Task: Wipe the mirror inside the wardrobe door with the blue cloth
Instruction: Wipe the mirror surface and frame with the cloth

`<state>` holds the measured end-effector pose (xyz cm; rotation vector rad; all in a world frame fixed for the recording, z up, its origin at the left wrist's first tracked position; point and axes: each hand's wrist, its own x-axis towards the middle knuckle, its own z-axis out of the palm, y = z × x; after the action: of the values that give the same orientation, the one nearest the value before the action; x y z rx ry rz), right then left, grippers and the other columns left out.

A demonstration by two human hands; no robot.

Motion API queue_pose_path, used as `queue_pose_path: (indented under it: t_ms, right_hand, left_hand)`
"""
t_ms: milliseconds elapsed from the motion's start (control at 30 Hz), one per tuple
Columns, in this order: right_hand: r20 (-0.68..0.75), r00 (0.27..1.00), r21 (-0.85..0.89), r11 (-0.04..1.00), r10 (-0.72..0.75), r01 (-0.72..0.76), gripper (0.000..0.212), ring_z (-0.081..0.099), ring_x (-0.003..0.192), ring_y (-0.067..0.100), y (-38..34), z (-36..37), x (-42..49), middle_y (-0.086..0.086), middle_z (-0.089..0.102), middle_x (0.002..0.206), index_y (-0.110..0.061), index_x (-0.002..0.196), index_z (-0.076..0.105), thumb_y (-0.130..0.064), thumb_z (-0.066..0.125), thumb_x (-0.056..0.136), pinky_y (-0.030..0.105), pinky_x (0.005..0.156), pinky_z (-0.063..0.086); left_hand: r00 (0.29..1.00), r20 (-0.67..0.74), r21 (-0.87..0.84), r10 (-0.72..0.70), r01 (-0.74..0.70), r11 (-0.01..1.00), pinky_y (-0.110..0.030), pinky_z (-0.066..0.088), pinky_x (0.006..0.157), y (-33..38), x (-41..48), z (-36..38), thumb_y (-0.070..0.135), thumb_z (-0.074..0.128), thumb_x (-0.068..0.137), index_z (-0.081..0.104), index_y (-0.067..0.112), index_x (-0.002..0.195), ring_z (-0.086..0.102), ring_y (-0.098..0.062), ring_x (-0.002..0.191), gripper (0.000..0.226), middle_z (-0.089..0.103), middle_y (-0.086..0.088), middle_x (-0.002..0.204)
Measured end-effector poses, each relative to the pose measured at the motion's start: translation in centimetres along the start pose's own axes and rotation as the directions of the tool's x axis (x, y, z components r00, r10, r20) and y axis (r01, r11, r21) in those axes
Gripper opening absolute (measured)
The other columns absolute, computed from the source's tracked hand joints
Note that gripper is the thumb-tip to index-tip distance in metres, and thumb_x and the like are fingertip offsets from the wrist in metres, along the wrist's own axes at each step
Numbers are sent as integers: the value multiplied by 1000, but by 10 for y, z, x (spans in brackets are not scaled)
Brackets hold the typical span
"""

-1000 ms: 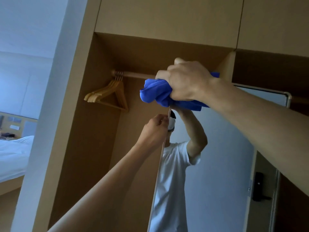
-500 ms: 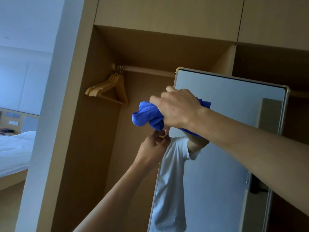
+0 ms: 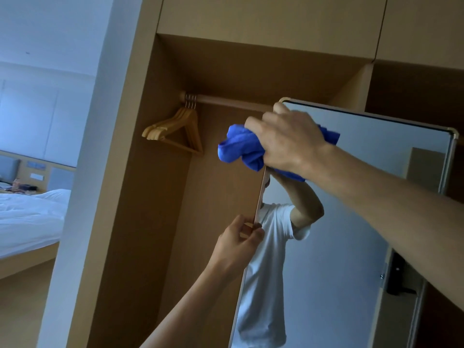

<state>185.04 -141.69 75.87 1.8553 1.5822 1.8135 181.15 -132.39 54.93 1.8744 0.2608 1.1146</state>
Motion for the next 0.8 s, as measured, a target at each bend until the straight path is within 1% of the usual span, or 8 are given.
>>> queue_pose_path:
  t_ms: [100,200,333,467,533,667,733,800]
  right_hand:
    - [43,998,34,999,-35,34,34,52,102,25,-20,10,-20,2,58,92,-21,110,48,-25,66,81,36,68,36]
    - [86,994,54,996,-72,67,32,51,100,23,-42,23,-39,1,61,94,-22,108,48,-26,66,81,35,66,36]
    - [126,984,62,991,-122,115,32,51,100,23,-60,33,-60,2,60,94,-21,111,48,-22,63,82,34,65,34]
    - [139,986,72,994,-87,77,35,51,102,23,-56,29,-54,2,60,95,-21,114,48,-23,64,83,35,65,36]
    - [117,992,69,997,-50,42,36,52,102,24,-47,24,-44,3,60,96,-21,116,48,-22,65,84,35,67,36]
    - [7,999,47,998,31,-31,35,54,100,28,-19,11,-20,5,57,92,-18,116,49,-20,65,86,37,67,36]
    - [-13,999,65,997,50,-49,35,55,100,29,-12,8,-16,3,50,87,-18,116,49,-19,65,85,38,66,35]
    - [-27,999,58,998,35,-34,35,54,97,28,-14,10,-21,2,53,86,-18,116,50,-19,66,84,37,66,35]
  left_hand:
    - [1000,6,-43,-9,9,999,-12,47,70,-6,-4,3,29,61,98,62,30,115,64,-3,90,17,68,12,101]
    - [1000,4,-92,-18,18,996,-8,47,69,-10,-10,7,23,61,98,60,32,118,64,0,89,22,69,14,105]
    - [999,31,-91,-15,18,996,-18,49,80,-16,-18,11,16,61,97,55,28,124,62,-2,94,30,67,12,111]
    - [999,29,-95,-29,31,995,-12,48,76,-23,-26,11,17,64,95,57,27,122,62,-3,94,30,67,13,112]
    - [999,18,-86,-31,33,996,-14,49,75,-28,-32,12,18,65,95,59,26,115,62,-6,92,23,67,12,111]
    - [999,5,-70,-39,40,997,-28,53,83,-39,-42,14,18,65,95,60,26,110,64,-11,97,18,67,11,110]
    - [999,0,-69,-45,45,997,-26,53,82,-43,-45,15,16,65,95,60,25,112,64,-10,95,19,67,13,109]
    - [999,-4,-74,-54,54,996,-22,52,80,-47,-48,16,16,65,95,60,25,113,63,-9,93,20,67,13,108]
